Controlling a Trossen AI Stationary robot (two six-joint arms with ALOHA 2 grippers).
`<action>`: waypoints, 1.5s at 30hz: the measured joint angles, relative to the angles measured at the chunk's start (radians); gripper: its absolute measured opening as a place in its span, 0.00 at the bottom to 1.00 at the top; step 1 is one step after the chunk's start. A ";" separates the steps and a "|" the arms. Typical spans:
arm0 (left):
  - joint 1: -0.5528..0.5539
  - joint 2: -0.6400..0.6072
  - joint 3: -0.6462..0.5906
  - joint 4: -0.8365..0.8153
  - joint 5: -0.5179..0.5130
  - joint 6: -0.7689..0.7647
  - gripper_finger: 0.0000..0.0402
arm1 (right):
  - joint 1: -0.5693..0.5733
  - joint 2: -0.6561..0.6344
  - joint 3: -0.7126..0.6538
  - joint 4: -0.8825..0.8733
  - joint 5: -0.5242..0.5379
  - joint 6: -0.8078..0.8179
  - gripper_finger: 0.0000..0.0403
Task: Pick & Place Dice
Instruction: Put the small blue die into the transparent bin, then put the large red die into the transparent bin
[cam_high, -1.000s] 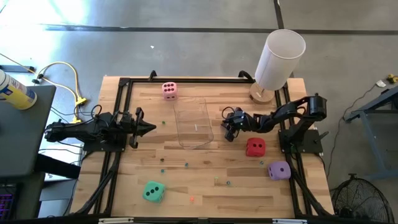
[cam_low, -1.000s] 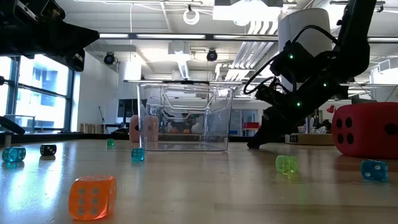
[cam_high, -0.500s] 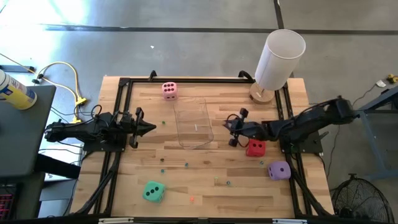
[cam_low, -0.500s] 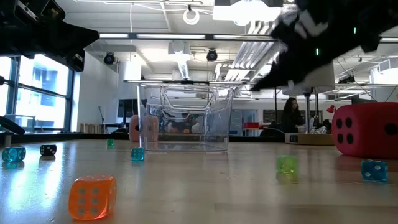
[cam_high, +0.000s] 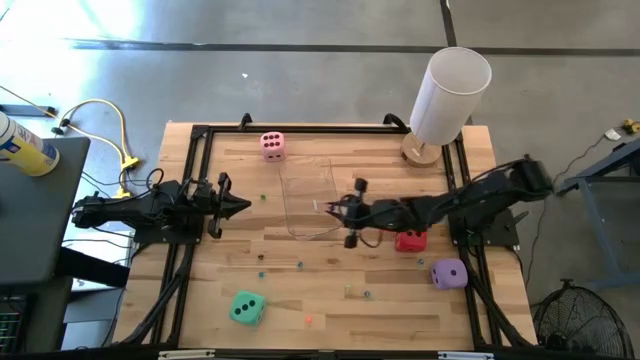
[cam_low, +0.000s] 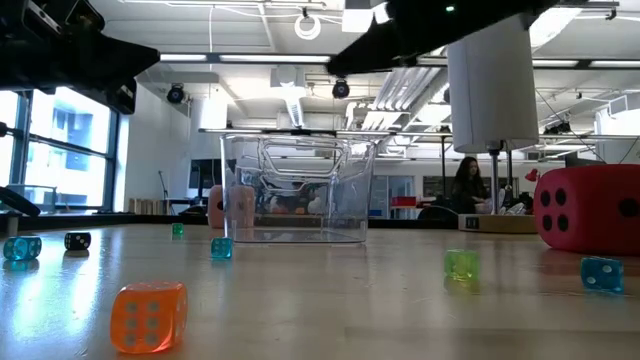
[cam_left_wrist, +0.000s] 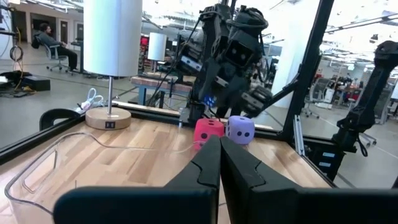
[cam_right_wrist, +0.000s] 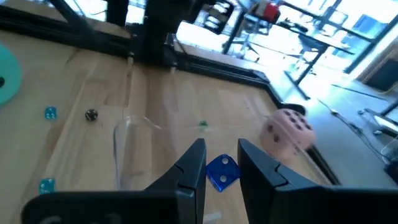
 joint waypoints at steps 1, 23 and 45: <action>0.000 0.000 0.000 0.004 0.000 0.000 0.00 | -0.008 0.030 0.027 0.008 -0.024 0.000 0.15; 0.000 0.000 0.000 0.017 0.000 0.060 0.00 | -0.085 0.185 0.140 -0.012 -0.027 0.077 0.42; -0.001 0.000 0.000 0.024 0.012 0.014 0.00 | 0.150 -0.008 0.143 -0.223 0.249 0.104 0.84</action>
